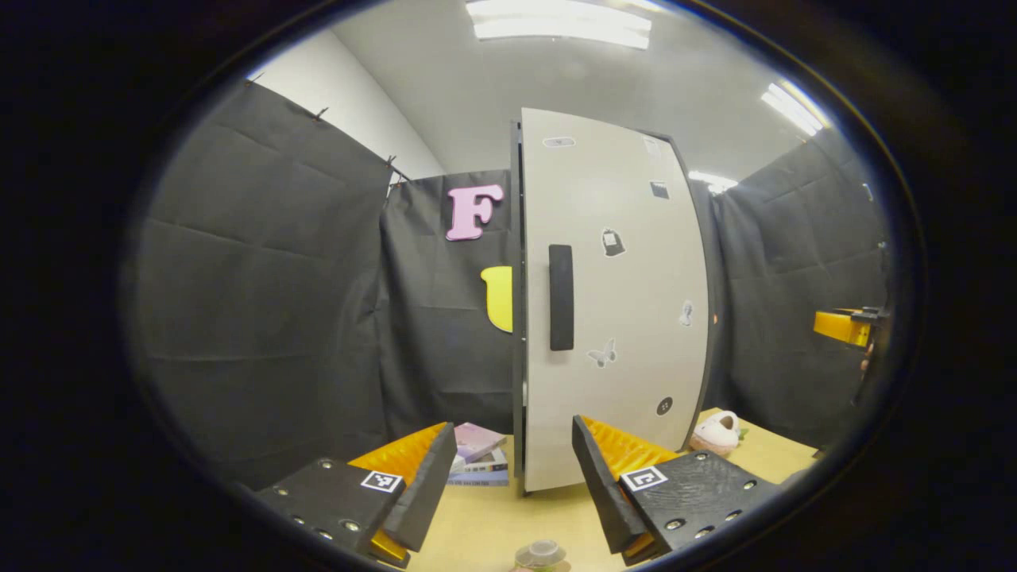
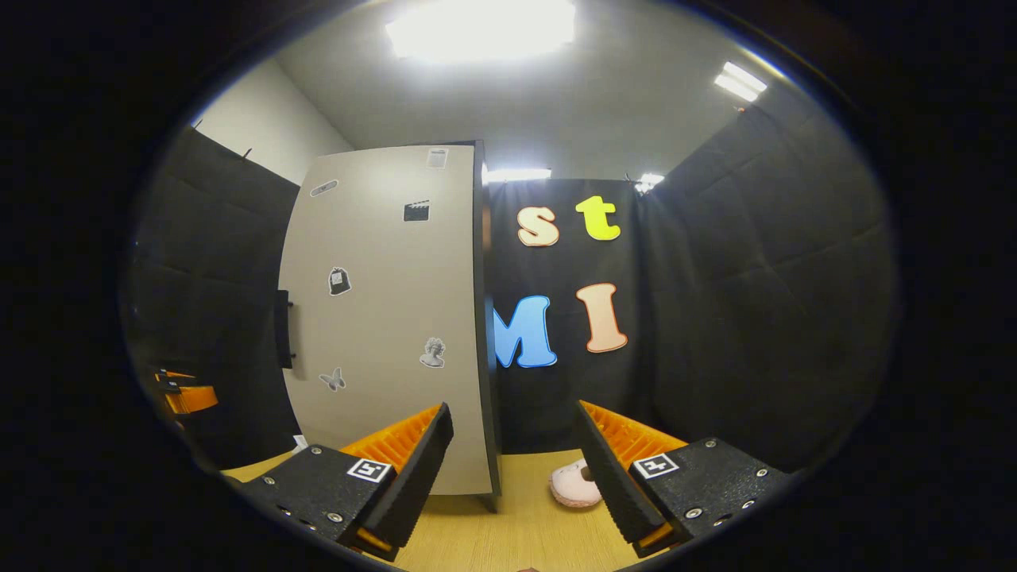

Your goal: Open the cabinet door with the right hand, grasp the bottle in the cabinet with the left hand and place it on the coaster, then close the cabinet door with the right hand.

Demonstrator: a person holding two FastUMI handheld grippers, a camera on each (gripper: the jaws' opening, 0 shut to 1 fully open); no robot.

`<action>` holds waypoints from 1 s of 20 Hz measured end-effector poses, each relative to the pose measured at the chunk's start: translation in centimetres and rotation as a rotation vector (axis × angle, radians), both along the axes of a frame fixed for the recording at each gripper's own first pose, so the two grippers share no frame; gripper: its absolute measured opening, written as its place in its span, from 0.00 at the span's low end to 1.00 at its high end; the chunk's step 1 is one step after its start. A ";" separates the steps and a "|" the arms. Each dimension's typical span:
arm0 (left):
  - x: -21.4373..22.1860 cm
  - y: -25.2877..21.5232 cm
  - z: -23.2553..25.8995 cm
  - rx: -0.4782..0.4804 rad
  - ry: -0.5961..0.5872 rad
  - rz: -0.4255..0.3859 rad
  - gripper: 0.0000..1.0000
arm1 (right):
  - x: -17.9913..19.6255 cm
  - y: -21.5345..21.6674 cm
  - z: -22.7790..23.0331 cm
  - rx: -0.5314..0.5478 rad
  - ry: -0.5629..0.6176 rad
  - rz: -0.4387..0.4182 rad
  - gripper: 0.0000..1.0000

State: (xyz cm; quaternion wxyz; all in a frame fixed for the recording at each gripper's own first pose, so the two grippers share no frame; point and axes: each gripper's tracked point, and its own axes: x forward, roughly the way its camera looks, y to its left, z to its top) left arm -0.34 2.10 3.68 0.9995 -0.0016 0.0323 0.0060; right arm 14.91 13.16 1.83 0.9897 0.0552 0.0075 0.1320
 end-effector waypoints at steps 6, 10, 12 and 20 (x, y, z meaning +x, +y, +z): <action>-0.1 1.0 -0.3 -0.001 0.007 0.015 0.84 | -0.1 0.9 0.1 -0.003 0.004 0.006 0.94; 0.0 1.3 -0.1 0.002 0.001 0.019 0.87 | 0.0 1.3 0.4 -0.014 -0.004 0.007 0.94; 0.0 1.3 0.0 0.001 -0.003 0.016 0.84 | -0.1 1.4 0.3 -0.015 0.001 0.009 0.94; 0.2 1.4 -0.3 -0.003 0.001 0.016 0.84 | 0.0 1.4 0.4 -0.018 0.003 0.001 0.94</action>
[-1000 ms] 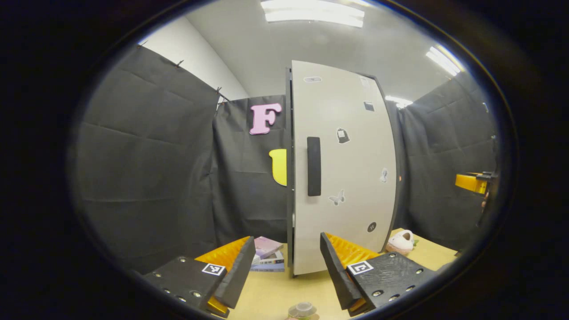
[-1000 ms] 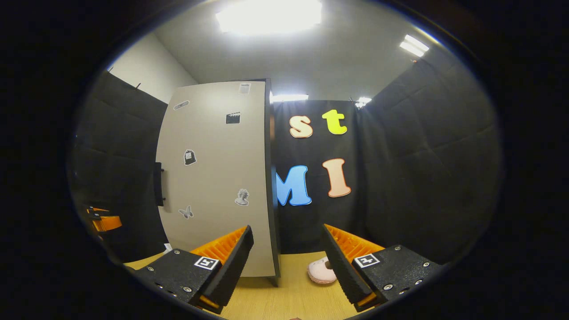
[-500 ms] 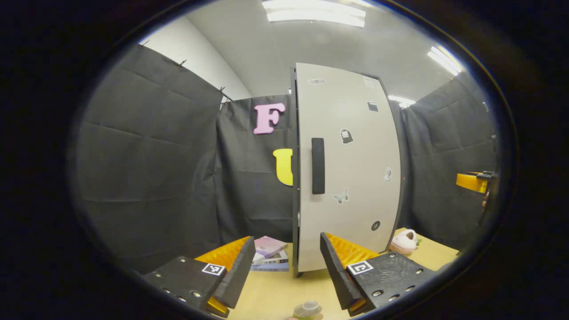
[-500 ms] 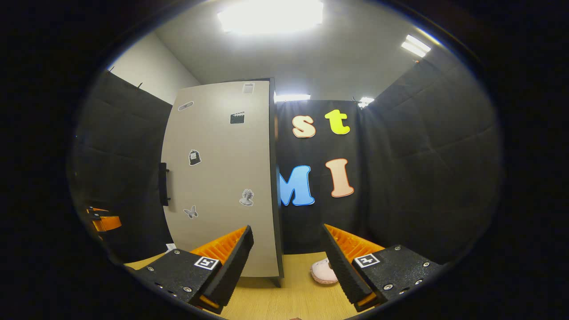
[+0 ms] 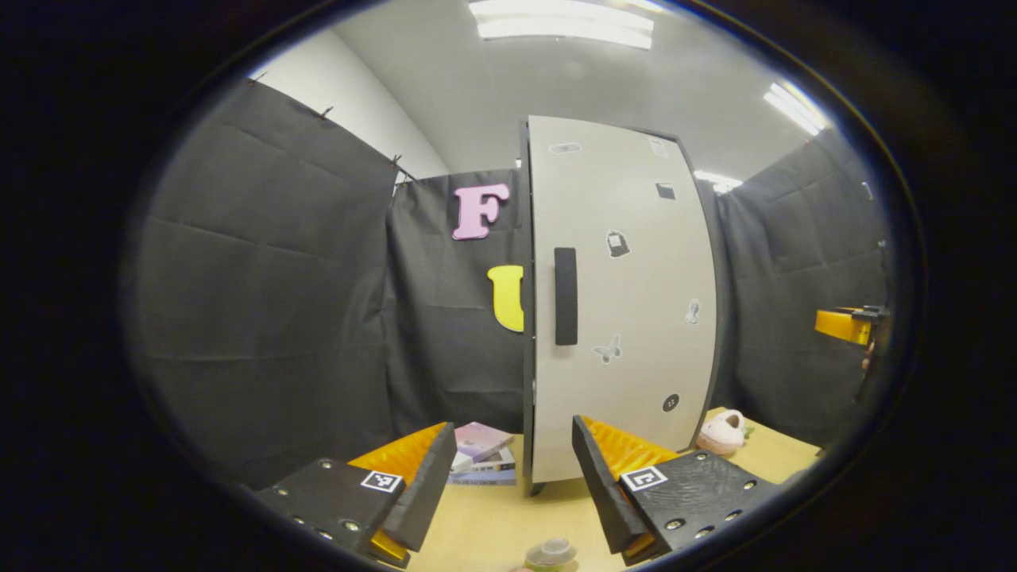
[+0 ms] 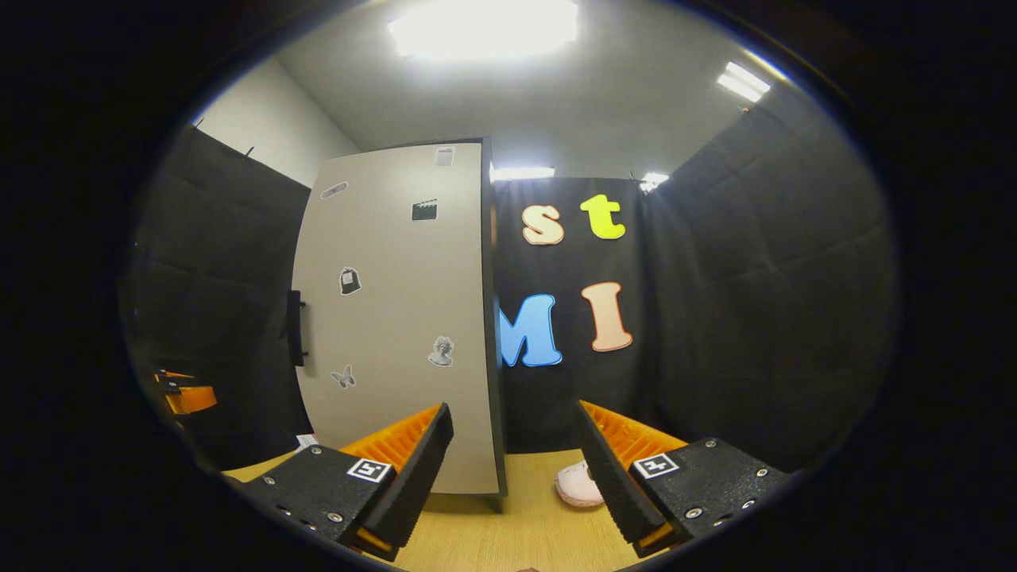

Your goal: Open the cabinet door with the right hand, grasp the bottle in the cabinet with the left hand and place it on the coaster, then close the cabinet door with the right hand.

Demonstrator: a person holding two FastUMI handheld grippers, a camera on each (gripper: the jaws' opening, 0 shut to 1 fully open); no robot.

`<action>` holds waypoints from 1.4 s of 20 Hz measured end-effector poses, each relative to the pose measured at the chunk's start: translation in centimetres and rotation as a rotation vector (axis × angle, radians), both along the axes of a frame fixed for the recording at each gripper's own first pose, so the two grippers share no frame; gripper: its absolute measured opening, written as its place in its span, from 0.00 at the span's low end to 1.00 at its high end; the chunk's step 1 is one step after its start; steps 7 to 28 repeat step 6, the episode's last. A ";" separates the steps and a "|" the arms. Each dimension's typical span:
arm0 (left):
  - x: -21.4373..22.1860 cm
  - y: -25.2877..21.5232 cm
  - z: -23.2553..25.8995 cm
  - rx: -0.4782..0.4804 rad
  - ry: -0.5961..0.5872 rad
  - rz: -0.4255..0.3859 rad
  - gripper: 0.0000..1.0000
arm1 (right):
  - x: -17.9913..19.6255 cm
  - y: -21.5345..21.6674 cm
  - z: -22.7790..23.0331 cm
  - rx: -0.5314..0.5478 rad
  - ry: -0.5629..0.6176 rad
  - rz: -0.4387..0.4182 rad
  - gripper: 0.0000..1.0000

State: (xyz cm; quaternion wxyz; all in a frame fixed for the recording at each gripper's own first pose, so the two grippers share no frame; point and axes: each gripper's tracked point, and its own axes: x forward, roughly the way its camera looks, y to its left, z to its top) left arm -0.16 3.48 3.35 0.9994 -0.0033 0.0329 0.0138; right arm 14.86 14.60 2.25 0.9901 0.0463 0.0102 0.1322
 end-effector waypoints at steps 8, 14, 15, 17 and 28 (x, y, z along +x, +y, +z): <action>0.3 0.0 0.0 0.004 0.001 -0.002 0.87 | 0.2 0.1 0.1 -0.001 0.000 -0.005 0.94; 0.3 0.0 0.0 0.004 0.001 -0.002 0.87 | 0.2 0.1 0.1 -0.001 0.000 -0.005 0.94; 0.3 0.0 0.0 0.004 0.001 -0.002 0.87 | 0.2 0.1 0.1 -0.001 0.000 -0.005 0.94; 0.3 0.0 0.0 0.004 0.001 -0.002 0.87 | 0.2 0.1 0.1 -0.001 0.000 -0.005 0.94; 0.3 0.0 0.0 0.004 0.001 -0.002 0.87 | 0.2 0.1 0.1 -0.001 0.000 -0.005 0.94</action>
